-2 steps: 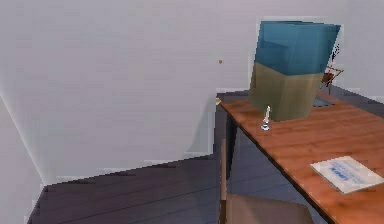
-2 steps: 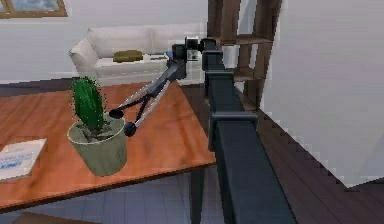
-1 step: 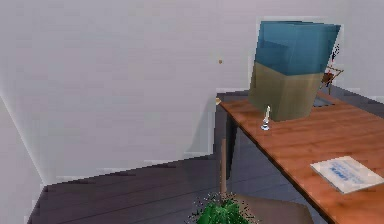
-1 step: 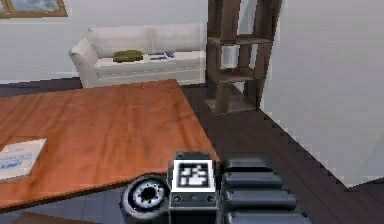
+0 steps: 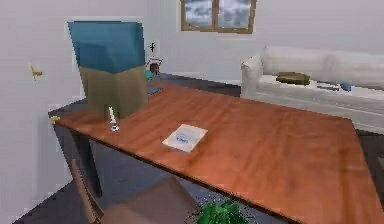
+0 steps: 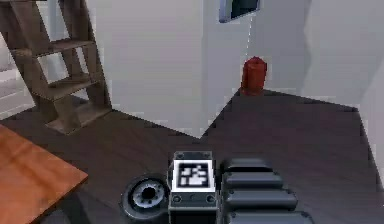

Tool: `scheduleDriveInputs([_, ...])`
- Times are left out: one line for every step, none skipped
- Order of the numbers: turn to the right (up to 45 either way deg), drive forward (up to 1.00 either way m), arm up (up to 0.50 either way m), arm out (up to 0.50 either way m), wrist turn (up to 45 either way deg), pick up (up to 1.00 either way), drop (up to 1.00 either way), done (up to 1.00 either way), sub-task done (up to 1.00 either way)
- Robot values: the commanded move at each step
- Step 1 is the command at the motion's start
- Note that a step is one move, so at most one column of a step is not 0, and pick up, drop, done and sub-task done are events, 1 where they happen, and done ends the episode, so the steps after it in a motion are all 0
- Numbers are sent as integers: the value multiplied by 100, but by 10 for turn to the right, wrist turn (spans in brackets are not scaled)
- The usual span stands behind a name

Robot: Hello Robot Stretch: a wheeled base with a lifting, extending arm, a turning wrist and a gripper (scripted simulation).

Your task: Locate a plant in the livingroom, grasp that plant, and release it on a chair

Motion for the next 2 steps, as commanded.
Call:
scheduleDriveInputs([450, 0, 0, 0, 0, 0, 0, 0, 0])
scheduleDriveInputs([210, 0, 0, 0, 0, 0, 0, 0, 0])
